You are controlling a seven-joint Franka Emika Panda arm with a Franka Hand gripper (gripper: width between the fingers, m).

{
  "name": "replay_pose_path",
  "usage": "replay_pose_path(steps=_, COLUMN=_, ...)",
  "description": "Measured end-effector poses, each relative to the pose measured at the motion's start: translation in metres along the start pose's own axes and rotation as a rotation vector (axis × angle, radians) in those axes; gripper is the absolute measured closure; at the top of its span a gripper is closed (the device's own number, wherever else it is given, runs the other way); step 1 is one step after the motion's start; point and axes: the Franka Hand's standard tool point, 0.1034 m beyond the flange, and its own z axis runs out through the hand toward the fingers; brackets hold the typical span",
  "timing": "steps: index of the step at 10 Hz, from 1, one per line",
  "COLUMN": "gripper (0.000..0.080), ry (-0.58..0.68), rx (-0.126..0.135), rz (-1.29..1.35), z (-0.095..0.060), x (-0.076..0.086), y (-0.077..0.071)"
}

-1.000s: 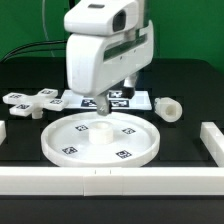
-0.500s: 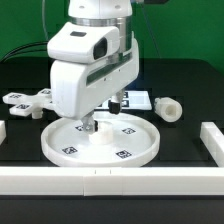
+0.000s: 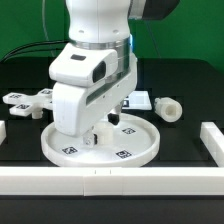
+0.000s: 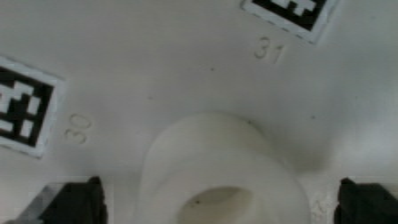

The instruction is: Assemble round table

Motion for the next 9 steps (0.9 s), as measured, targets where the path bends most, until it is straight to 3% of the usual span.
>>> replay_pose_path(steps=1, gripper=0.0150, ry=0.000, rx=0.001, rz=0.000, z=0.0008, x=-0.0001, y=0.0004)
replay_pose_path(steps=3, gripper=0.0391, ry=0.000, rx=0.000, rz=0.000, z=0.0001, x=0.0002, y=0.0008)
replay_pose_path(steps=9, gripper=0.0389, ry=0.001, rx=-0.001, rz=0.000, z=-0.0001, x=0.0003, y=0.0009)
